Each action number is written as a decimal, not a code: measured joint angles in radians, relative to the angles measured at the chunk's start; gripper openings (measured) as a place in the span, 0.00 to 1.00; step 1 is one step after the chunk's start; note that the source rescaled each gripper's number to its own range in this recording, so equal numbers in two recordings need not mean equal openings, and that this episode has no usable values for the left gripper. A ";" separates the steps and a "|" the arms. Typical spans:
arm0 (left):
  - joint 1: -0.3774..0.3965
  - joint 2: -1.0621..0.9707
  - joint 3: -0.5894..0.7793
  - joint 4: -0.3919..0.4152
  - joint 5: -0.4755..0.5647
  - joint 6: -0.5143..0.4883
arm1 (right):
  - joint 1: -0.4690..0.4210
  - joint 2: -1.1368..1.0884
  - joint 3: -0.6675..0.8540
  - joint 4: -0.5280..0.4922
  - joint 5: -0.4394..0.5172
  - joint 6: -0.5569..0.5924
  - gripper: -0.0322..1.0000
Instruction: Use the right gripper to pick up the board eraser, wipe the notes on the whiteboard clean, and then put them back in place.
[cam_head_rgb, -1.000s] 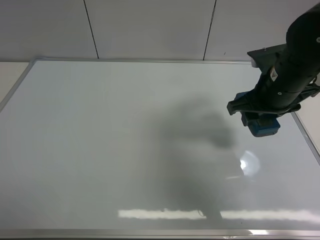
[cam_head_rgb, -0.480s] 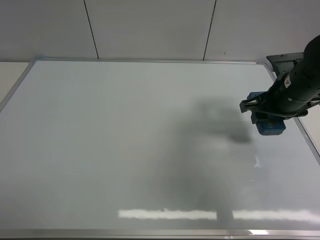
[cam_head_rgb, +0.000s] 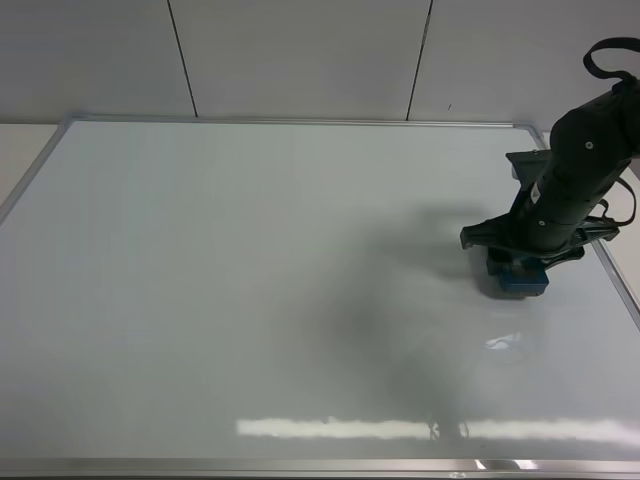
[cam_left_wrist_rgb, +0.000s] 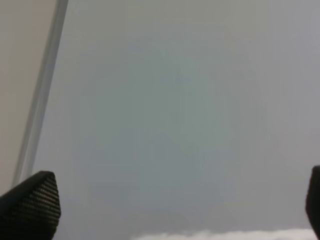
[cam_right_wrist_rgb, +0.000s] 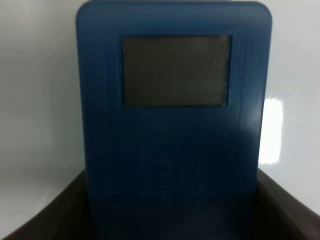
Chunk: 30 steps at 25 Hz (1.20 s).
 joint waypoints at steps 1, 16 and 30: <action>0.000 0.000 0.000 0.000 0.000 0.000 | 0.000 0.001 -0.001 0.000 -0.001 0.000 0.03; 0.000 0.000 0.000 0.000 0.000 0.000 | 0.000 0.002 -0.002 -0.017 -0.013 -0.019 0.88; 0.000 0.000 0.000 0.000 0.000 0.000 | 0.000 -0.155 -0.003 -0.032 0.042 -0.018 1.00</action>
